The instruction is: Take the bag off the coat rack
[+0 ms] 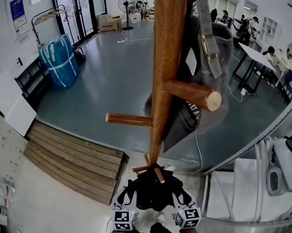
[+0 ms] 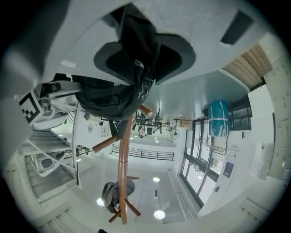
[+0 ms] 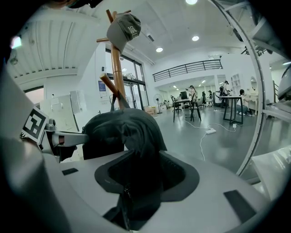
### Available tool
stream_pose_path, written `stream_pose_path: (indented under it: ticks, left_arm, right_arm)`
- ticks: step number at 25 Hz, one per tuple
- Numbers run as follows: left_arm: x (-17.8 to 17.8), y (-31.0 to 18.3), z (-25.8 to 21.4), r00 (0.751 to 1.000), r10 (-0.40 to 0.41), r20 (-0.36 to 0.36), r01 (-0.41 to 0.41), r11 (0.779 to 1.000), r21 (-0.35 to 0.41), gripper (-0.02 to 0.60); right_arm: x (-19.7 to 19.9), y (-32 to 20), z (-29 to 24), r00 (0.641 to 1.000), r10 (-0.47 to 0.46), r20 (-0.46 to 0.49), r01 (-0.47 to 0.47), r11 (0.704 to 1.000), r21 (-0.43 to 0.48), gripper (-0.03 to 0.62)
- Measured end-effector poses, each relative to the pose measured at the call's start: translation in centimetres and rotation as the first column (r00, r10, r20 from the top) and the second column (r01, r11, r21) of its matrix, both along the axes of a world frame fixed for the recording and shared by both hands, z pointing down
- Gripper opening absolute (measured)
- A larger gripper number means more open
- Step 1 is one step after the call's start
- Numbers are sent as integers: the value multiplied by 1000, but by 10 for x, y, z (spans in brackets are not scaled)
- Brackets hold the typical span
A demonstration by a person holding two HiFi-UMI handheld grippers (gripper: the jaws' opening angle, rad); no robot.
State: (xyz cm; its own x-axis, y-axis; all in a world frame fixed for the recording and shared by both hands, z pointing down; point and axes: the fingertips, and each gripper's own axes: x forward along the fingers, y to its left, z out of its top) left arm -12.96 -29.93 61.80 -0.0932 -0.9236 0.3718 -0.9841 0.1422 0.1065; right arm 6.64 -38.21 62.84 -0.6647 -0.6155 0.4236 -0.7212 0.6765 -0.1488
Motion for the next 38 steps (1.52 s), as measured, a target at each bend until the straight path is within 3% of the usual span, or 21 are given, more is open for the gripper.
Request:
stream_pose_path:
  ticks: [13,38]
  left_arm:
    - [2,1,-2,998,49,-28,-49,999,4,86]
    - [19,22,-52,986,157,-52,-150,982,115,81]
  right_arm:
    - [1,3,-1,1000,11,4,-11,1000,2,78]
    - [7,29,-55,995,64,71,-68,996,61,66]
